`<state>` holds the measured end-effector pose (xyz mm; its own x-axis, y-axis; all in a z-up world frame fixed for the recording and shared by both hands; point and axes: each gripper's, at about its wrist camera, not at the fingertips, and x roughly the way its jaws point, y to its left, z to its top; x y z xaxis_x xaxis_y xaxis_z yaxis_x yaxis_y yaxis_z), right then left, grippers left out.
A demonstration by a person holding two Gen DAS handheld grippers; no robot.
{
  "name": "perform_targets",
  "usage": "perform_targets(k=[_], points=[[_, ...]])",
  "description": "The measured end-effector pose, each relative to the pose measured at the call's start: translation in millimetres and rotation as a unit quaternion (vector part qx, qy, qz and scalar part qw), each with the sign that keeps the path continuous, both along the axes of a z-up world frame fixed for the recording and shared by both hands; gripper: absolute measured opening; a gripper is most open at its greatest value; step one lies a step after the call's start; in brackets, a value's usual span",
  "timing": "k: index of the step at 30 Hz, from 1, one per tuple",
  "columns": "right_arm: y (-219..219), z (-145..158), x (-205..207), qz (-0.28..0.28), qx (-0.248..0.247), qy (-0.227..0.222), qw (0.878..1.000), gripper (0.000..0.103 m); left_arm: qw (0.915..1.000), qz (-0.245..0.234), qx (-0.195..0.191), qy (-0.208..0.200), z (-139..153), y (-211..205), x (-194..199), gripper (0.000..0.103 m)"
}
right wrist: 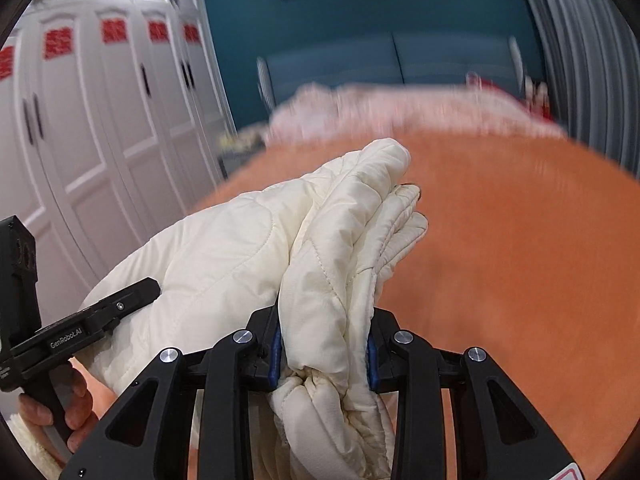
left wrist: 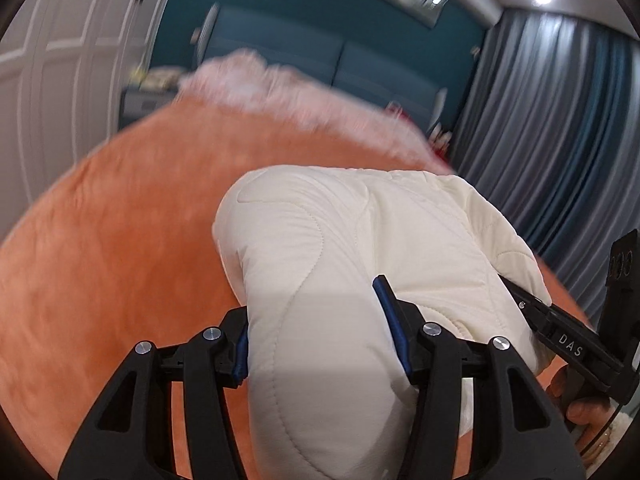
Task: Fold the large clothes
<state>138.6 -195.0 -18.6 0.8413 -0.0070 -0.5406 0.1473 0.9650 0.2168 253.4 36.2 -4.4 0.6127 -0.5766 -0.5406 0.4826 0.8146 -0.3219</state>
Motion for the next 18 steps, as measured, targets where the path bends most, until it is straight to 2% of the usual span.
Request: perform_targets(k=[2,3,4,6,8,10,12,15,16,17,18], points=[[1.9,-34.6,4.4,-0.010,0.006,0.043,0.999,0.035,0.9996,0.008,0.010,0.025,-30.1,3.6,0.6,0.056],[3.4,-43.8,2.7,-0.015,0.007,0.049,0.999,0.038,0.9995,0.013,0.010,0.027,-40.3,6.3,-3.7,0.061],[4.4,-49.1,-0.1,-0.019,0.010,0.050,0.999,0.043,0.9993,0.017,0.014,0.029,-44.3,7.4,-6.5,0.065],[5.6,-52.9,-5.7,-0.027,0.024,0.051,0.998,0.047,0.9986,0.023,0.029,0.038,-45.5,9.8,-13.5,0.067],[3.8,-46.9,-14.2,-0.027,0.047,0.063,0.997,0.052,0.9971,0.032,0.046,0.051,-40.9,11.7,-16.6,0.072],[3.1,-35.8,-26.1,-0.027,0.046,0.065,0.996,0.056,0.9936,0.050,0.074,0.070,-31.7,16.6,-20.0,0.077],[3.4,-18.6,-45.9,-0.034,0.019,0.051,0.998,0.056,0.9889,0.078,0.095,0.084,-14.7,27.2,-24.3,0.079],[8.5,11.8,-64.6,-0.040,-0.032,0.027,0.998,0.056,0.9837,0.107,0.104,0.101,7.9,32.3,-28.2,0.079],[12.7,21.4,-62.2,-0.032,-0.046,0.032,0.998,0.051,0.9823,0.114,0.107,0.103,14.3,30.3,-25.7,0.079],[16.0,28.2,-55.8,-0.022,-0.053,0.040,0.998,0.035,0.9815,0.117,0.109,0.105,23.0,25.7,-22.8,0.079],[17.5,34.9,-47.5,-0.016,-0.058,0.045,0.997,0.027,0.9815,0.117,0.109,0.105,28.2,21.5,-20.5,0.079]])
